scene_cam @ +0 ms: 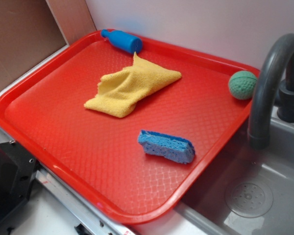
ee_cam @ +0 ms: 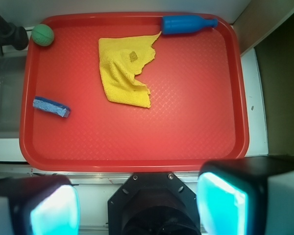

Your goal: Grab the blue sponge.

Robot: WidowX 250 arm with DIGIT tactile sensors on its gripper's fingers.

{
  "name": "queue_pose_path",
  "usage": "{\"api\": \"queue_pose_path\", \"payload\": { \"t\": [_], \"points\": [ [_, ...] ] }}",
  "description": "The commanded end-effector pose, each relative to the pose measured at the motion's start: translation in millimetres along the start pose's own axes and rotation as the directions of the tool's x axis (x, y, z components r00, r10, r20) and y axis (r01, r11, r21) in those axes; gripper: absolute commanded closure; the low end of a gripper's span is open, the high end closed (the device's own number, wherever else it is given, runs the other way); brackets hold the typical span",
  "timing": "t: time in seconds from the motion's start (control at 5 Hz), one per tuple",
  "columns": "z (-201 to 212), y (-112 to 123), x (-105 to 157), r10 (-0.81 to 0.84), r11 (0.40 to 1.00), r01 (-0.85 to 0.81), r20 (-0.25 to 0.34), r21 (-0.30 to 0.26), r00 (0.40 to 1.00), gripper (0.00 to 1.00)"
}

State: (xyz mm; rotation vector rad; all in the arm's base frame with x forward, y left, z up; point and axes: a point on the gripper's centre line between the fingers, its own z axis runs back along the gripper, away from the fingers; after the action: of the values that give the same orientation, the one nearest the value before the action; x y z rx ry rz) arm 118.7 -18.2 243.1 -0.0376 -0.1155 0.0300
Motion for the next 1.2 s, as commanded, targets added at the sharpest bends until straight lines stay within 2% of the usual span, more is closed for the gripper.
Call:
{"api": "queue_pose_path", "payload": {
  "t": [0.0, 0.2, 0.4, 0.6, 0.8, 1.0],
  "points": [
    [0.0, 0.0, 0.0, 0.0, 1.0, 0.0, 0.0, 0.0, 1.0, 0.0],
    [-9.2, -6.5, 20.3, -0.163, 0.987, 0.163, 0.034, -0.002, 0.986, 0.0],
    [-28.5, -34.9, 49.9, -0.407, 0.913, 0.405, 0.082, 0.037, 0.91, 0.0],
    [-47.0, -65.2, 61.7, -0.612, 0.788, 0.616, 0.105, -0.005, 0.784, 0.0],
    [-66.8, -99.9, 61.0, -0.772, 0.614, 0.787, 0.159, -0.066, 0.616, 0.0],
    [-86.8, -122.3, 53.4, -0.879, 0.449, 0.888, 0.134, -0.097, 0.458, 0.0]
  ]
}}
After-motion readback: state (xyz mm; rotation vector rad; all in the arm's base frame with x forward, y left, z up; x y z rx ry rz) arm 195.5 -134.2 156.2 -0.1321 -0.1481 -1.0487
